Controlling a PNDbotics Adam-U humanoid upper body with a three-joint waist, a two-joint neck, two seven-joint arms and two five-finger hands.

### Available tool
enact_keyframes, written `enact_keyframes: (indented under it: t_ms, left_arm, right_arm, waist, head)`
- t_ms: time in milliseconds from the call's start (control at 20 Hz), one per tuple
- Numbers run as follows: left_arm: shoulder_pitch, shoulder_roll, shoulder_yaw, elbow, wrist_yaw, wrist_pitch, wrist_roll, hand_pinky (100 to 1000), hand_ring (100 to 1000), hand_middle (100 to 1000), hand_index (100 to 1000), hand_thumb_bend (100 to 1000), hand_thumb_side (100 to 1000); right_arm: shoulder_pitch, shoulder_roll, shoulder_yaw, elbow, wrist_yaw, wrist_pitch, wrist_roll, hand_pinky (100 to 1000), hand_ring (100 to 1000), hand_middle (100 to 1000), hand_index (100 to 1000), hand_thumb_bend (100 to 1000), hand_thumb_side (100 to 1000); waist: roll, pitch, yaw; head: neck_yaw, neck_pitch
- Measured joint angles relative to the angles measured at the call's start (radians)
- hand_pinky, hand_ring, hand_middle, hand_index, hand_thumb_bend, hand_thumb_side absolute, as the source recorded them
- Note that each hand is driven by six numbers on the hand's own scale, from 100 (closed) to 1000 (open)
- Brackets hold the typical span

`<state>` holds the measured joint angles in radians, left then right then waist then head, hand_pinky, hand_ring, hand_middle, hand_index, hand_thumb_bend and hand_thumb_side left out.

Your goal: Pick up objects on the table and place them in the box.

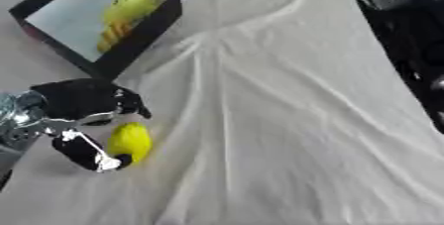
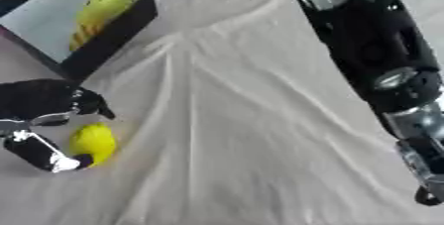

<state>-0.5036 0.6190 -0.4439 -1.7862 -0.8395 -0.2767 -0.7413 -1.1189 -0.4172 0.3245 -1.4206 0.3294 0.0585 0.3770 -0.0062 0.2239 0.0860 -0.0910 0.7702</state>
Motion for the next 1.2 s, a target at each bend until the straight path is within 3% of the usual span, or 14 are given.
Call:
enact_keyframes:
  t_ms: [250, 450, 750, 900, 1050, 1200]
  left_arm:
    - [0.000, -0.004, -0.004, 0.011, -0.024, -0.017, -0.004, 821, 759, 755, 870, 387, 479]
    - [0.000, -0.003, -0.004, 0.010, -0.060, -0.028, -0.009, 821, 758, 750, 813, 455, 534]
    - [0.000, -0.003, -0.003, -0.003, -0.134, -0.043, 0.005, 794, 707, 689, 716, 498, 599]
    - [0.000, -0.002, -0.003, -0.010, -0.163, -0.045, 0.008, 749, 631, 612, 658, 503, 624]
    - [0.000, -0.002, -0.003, -0.012, -0.179, -0.045, 0.008, 699, 579, 560, 608, 482, 627]
    - [0.001, -0.002, -0.002, -0.012, -0.175, -0.042, 0.001, 670, 575, 558, 614, 421, 535]
  right_arm:
    - [0.002, 0.000, 0.000, 0.002, -0.002, -0.001, 0.001, 883, 790, 730, 825, 100, 124]
    - [0.003, 0.000, 0.000, 0.006, -0.007, -0.003, 0.003, 884, 790, 730, 825, 100, 126]
    - [0.005, 0.000, 0.001, 0.013, -0.009, -0.006, 0.006, 884, 791, 730, 825, 100, 133]
    - [0.006, 0.000, 0.002, 0.014, -0.010, -0.008, 0.008, 885, 791, 731, 825, 100, 135]
    - [0.007, 0.000, 0.002, 0.017, -0.012, -0.008, 0.008, 885, 791, 731, 825, 100, 139]
    - [0.009, 0.001, 0.002, 0.018, -0.014, -0.009, 0.009, 886, 791, 732, 825, 100, 141]
  waist:
    - [-0.001, 0.002, 0.000]
    - [0.000, 0.003, 0.001]
    - [0.000, 0.003, 0.002]
    - [0.000, 0.003, 0.002]
    - [0.000, 0.003, 0.002]
    - [0.000, 0.003, 0.002]
  head:
    - [0.001, 0.000]
    - [0.001, 0.000]
    - [0.001, 0.000]
    - [0.001, 0.000]
    - [0.000, 0.000]
    - [0.000, 0.000]
